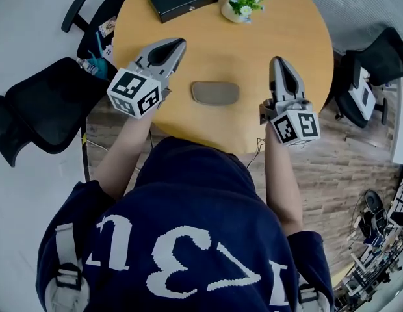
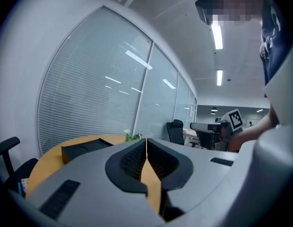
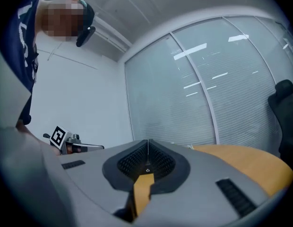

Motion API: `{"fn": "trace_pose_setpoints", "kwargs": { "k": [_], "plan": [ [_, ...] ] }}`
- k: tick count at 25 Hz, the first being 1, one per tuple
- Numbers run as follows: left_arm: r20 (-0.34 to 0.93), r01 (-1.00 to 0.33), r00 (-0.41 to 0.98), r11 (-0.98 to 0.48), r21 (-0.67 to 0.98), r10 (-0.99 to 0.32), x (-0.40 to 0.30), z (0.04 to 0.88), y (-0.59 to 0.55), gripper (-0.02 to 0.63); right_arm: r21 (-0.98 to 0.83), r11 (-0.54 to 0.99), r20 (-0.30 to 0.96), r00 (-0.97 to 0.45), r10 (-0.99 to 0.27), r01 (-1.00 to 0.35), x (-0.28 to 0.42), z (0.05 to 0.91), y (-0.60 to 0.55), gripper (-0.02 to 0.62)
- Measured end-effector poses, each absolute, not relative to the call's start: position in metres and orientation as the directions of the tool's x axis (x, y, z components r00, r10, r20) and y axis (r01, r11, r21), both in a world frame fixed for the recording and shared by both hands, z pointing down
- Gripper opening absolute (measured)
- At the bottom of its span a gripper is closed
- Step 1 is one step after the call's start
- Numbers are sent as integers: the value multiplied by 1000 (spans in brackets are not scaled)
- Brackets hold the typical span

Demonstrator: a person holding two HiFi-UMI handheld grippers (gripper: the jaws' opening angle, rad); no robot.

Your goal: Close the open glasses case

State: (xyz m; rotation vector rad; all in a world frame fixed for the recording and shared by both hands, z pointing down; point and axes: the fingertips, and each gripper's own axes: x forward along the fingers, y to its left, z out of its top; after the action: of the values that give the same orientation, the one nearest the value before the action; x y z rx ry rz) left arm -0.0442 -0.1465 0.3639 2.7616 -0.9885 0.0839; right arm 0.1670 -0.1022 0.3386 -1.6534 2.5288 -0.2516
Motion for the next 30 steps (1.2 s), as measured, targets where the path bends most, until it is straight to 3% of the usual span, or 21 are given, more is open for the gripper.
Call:
{"fn": "trace_pose_setpoints", "kwargs": {
  "k": [10,30],
  "plan": [
    [-9,-655,753,-752,73,-657,-50,290,-137,20,-149,374,-187,-345,-920,-915,173,248,-87,25],
    [-48,-654,752,-753,77,-658,-49,279,-137,20,-117,376,-175,-354,-919,-919,163,243,-81,23]
  ]
}}
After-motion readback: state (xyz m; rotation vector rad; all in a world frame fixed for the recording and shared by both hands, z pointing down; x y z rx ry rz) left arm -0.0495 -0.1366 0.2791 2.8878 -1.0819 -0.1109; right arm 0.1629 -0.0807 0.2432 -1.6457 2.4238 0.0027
